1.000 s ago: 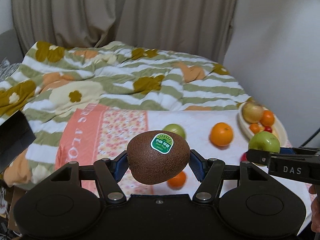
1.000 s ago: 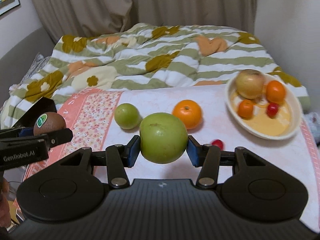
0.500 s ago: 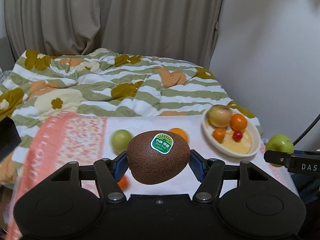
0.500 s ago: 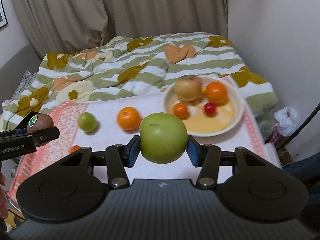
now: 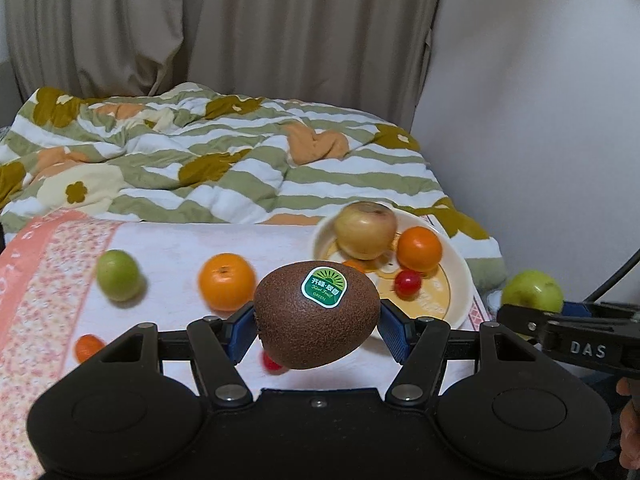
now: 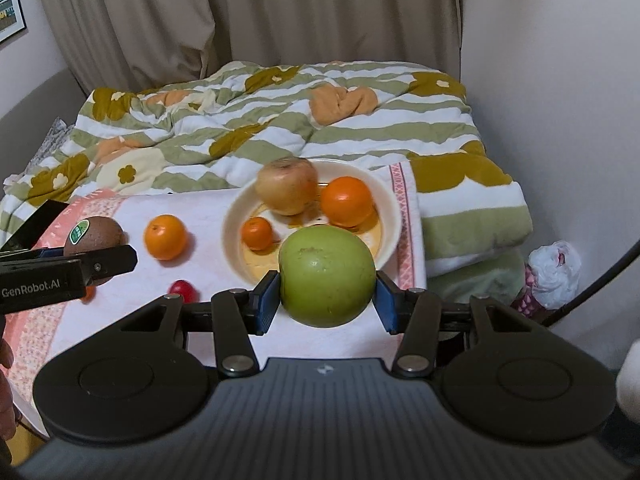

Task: Organize fruits
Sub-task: 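Carry the kiwi in the left tool while the right tool carries the green apple to the white bowl, then lower the kiwi into the bowl and open the left tool, then lower the green apple into the bowl and open the right tool, then move the left tool to the small tangerine while the right tool approaches a red cherry tomato, then grasp the tangerine with the left tool while the right tool grasps the red cherry tomato, then carry the tangerine in the left tool while the right tool carries the tomato to the bowl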

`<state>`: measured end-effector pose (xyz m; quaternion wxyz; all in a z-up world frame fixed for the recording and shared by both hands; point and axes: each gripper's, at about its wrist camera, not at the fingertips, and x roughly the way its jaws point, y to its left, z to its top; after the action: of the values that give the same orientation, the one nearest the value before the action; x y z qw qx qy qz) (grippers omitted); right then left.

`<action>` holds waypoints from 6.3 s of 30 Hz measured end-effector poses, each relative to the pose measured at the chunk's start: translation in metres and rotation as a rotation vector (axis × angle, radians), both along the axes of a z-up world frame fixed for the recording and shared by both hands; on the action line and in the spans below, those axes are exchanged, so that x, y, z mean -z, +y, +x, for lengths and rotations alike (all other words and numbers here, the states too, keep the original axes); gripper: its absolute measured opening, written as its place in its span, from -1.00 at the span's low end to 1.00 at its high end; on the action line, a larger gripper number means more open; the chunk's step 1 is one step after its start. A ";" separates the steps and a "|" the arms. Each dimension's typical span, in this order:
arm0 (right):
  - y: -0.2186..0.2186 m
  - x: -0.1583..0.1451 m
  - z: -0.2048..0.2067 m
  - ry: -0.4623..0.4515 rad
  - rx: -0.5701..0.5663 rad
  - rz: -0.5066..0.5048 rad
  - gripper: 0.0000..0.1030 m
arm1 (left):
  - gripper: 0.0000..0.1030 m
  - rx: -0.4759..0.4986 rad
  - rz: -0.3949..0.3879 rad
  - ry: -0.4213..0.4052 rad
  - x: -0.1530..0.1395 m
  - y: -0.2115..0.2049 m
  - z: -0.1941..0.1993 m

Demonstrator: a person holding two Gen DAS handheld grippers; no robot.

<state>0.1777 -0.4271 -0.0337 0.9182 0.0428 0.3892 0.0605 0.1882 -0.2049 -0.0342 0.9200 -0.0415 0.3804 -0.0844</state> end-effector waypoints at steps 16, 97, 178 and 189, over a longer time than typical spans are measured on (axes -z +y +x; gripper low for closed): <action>-0.032 0.035 0.057 0.037 0.060 -0.005 0.26 | 0.32 0.184 0.152 0.081 0.060 -0.078 0.064; 0.014 -0.005 0.014 -0.098 -0.108 -0.129 1.00 | 0.89 -0.081 0.109 -0.051 -0.015 0.009 -0.052; 0.213 0.099 0.056 0.146 0.038 -0.123 -0.11 | -0.23 0.188 0.173 0.165 0.085 0.194 0.026; 0.214 0.063 0.034 0.080 0.041 -0.112 -0.11 | -0.23 0.187 0.134 0.096 0.055 0.195 0.001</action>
<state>0.2117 -0.2126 -0.0968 0.9038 0.0019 0.4276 0.0179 0.1887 -0.0100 -0.0888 0.8895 0.0519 0.4311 -0.1422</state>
